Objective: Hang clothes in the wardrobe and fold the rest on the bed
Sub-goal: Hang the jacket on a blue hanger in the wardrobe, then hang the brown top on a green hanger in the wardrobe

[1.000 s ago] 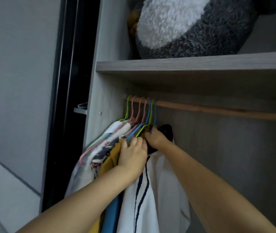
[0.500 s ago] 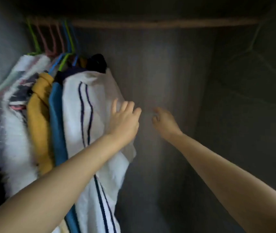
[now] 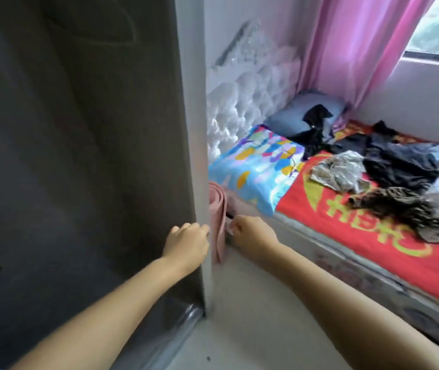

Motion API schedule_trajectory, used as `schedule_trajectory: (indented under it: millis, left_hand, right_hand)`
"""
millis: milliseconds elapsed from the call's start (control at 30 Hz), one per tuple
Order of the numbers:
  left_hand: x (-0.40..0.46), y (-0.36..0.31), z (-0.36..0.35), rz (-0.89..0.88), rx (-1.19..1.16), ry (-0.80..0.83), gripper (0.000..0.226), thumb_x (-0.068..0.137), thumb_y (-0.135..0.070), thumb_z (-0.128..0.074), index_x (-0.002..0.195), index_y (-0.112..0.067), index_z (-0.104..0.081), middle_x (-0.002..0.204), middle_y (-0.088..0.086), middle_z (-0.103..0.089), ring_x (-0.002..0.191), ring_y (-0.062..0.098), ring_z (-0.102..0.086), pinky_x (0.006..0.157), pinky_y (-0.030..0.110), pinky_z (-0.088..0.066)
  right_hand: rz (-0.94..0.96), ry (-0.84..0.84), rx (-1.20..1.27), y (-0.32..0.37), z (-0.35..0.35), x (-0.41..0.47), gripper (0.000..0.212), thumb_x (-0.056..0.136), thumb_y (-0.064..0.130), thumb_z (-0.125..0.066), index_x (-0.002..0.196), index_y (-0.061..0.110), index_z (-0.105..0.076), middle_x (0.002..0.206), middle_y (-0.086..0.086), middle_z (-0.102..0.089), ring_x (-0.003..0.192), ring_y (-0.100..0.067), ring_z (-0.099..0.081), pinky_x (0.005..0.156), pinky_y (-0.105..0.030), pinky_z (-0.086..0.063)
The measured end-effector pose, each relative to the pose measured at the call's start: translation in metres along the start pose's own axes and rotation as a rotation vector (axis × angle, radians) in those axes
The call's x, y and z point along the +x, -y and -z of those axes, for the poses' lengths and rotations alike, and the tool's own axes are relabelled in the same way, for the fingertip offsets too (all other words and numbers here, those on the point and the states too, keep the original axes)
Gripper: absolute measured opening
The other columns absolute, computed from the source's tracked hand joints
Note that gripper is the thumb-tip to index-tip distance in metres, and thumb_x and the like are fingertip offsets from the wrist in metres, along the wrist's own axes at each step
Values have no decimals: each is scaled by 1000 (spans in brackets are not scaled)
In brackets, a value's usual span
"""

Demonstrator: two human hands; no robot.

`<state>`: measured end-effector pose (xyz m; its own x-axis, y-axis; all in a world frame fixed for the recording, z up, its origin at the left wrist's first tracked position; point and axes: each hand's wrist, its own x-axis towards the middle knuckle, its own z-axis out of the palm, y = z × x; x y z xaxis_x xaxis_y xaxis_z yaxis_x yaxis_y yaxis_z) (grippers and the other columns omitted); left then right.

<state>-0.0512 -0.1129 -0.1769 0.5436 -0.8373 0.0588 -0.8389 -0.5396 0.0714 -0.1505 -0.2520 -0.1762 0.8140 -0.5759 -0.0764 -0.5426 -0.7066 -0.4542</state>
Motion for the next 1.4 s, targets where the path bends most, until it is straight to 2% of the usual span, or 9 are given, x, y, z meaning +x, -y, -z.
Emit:
schedule_trajectory:
  millis: [167, 267, 367, 533, 700, 900, 1133, 1233, 1400]
  left_hand:
    - [46, -104, -28, -119, -75, 99, 29, 93, -20, -40, 116, -19, -57, 119, 4, -60, 113, 26, -52, 90, 34, -39]
    - [81, -179, -46, -150, -131, 141, 29, 94, -21, -40, 117, -19, -57, 121, 2, -60, 115, 24, -53, 91, 34, -40]
    - [111, -262, -66, -214, -164, 191, 30, 94, -19, -40, 119, -18, -56, 122, 3, -60, 115, 24, -53, 92, 34, -40]
    - [146, -370, -92, -317, -234, 285, 32, 94, -17, -39, 122, -15, -56, 122, 3, -60, 113, 23, -54, 95, 36, -40]
    - [188, -434, -121, -415, -230, 366, 29, 96, -19, -38, 119, -14, -56, 114, 3, -63, 100, 24, -59, 83, 35, -43]
    - [280, -499, -155, -498, -228, 396, 29, 95, -20, -38, 117, -15, -58, 113, 2, -63, 98, 24, -59, 81, 36, -46]
    - [413, -581, -191, -571, -204, 479, 29, 95, -20, -40, 115, -13, -58, 114, 5, -63, 100, 26, -60, 78, 37, -50]
    - [446, -618, -208, -612, -170, 524, 29, 94, -21, -40, 115, -12, -59, 113, 6, -64, 101, 27, -60, 79, 38, -50]
    - [481, -662, -253, -634, -160, 609, 29, 94, -19, -38, 108, -12, -62, 107, 5, -66, 92, 25, -62, 74, 39, -53]
  right_hand:
    - [-206, -4, -6, -140, 28, -34, 30, 92, 22, -36, 112, 23, -59, 105, -5, -68, 98, -27, -61, 78, -33, -48]
    - [-284, 3, -22, -219, 49, -56, 22, 94, 21, -36, 97, 25, -57, 87, 0, -63, 87, -24, -58, 78, -35, -50]
    - [-381, -3, -24, -297, 75, -76, 26, 95, 23, -37, 112, 22, -56, 100, -1, -67, 90, -23, -62, 75, -34, -52]
    - [-528, 14, -15, -398, 115, -97, 29, 97, 25, -38, 123, 20, -51, 90, 1, -63, 77, -20, -59, 59, -31, -46]
    - [-659, 49, 57, -463, 127, -102, 36, 95, 25, -37, 130, 22, -47, 93, 0, -62, 77, -21, -57, 56, -29, -41]
    - [-788, 63, 109, -545, 145, -68, 37, 96, 22, -37, 133, 21, -45, 114, -7, -65, 95, -26, -62, 69, -31, -45]
    - [-963, 36, 208, -646, 195, -3, 40, 94, 19, -35, 132, 20, -47, 114, -9, -65, 95, -27, -63, 74, -34, -51]
    - [-1022, 3, 281, -684, 208, 12, 39, 93, 19, -35, 130, 18, -49, 111, -11, -66, 96, -32, -64, 84, -43, -53]
    - [-1059, 45, 358, -756, 198, 37, 39, 93, 18, -36, 129, 18, -50, 111, -12, -66, 98, -33, -64, 87, -44, -52]
